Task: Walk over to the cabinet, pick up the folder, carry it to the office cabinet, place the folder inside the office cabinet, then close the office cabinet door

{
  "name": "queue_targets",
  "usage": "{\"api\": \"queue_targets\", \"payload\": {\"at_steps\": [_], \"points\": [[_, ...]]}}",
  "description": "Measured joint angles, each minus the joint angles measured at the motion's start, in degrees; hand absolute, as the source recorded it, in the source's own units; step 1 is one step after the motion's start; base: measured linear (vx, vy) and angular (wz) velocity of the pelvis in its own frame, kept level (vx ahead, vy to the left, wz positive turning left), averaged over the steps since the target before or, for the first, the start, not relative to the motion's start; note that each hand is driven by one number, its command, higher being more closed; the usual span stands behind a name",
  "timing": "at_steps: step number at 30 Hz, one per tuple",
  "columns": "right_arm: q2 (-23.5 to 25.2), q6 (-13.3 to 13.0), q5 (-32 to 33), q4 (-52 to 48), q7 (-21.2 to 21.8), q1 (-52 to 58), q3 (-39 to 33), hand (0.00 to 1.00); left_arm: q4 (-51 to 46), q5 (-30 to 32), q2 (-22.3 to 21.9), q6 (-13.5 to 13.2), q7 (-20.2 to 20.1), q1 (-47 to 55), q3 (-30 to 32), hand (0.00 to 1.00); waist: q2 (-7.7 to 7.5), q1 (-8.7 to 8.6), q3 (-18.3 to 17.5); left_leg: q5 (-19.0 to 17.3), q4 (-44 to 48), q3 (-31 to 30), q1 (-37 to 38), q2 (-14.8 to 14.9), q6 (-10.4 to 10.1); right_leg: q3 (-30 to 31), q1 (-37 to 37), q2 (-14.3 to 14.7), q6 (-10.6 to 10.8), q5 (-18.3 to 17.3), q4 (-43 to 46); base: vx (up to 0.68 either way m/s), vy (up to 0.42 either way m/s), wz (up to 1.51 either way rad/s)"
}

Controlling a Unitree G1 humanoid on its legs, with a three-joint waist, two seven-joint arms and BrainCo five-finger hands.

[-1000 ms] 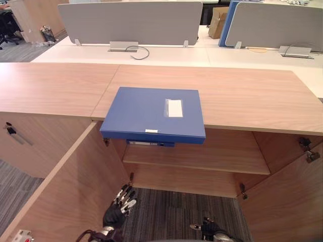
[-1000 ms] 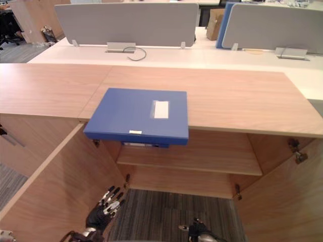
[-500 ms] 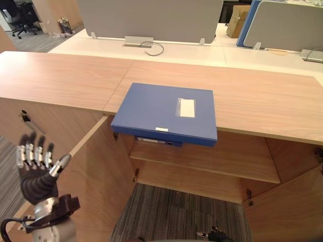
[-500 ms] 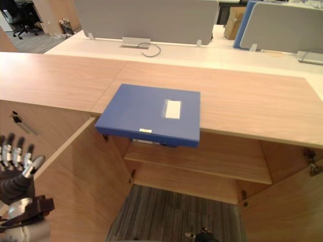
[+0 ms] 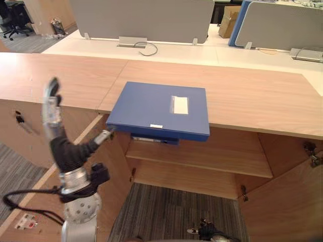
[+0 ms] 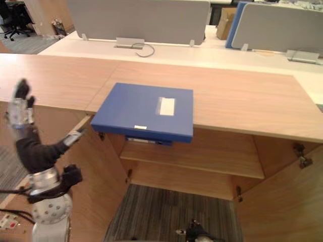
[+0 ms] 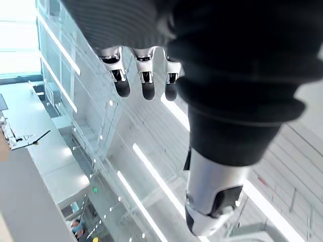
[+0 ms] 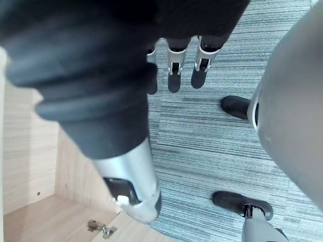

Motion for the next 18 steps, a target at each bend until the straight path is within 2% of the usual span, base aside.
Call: {"api": "queue_targets", "payload": {"at_steps": [10, 14, 18], "points": [[-0.07, 0.02, -2.01, 0.73, 0.01, -0.66, 2.21, 0.00, 10.49, 13.72, 3.04, 1.62, -1.12, -2.72, -10.22, 0.00, 0.08, -1.03, -0.89, -0.04, -0.04, 1.78, 0.03, 0.16, -0.04, 1.77, -1.49, 0.02, -0.06, 0.05, 0.59, -0.01, 0.026, -0.08], [-0.16, 0.02, -2.02, 0.71, 0.01, -0.56, 2.30, 0.00, 15.02, 17.19, 3.47, 2.16, -1.06, -5.73, -12.52, 0.00, 0.08, -1.52, -1.60, -0.03, -0.18, 2.05, 0.29, 0.19, -0.03, 1.90, -1.50, 0.05, -0.34, 0.24, 0.60, -0.01, 0.021, -0.05], [-0.57, 0.02, -3.01, 0.51, 0.01, -0.55, 4.30, 0.00, 21.08, 21.28, 6.69, 2.44, -1.07, -7.30, -13.76, 0.00, 0.29, -2.17, -2.08, 0.19, -1.18, 2.97, 1.28, 0.23, 0.09, 2.64, -1.27, 0.21, -1.03, 0.76, -0.14, -0.02, 0.032, -0.12]]}}
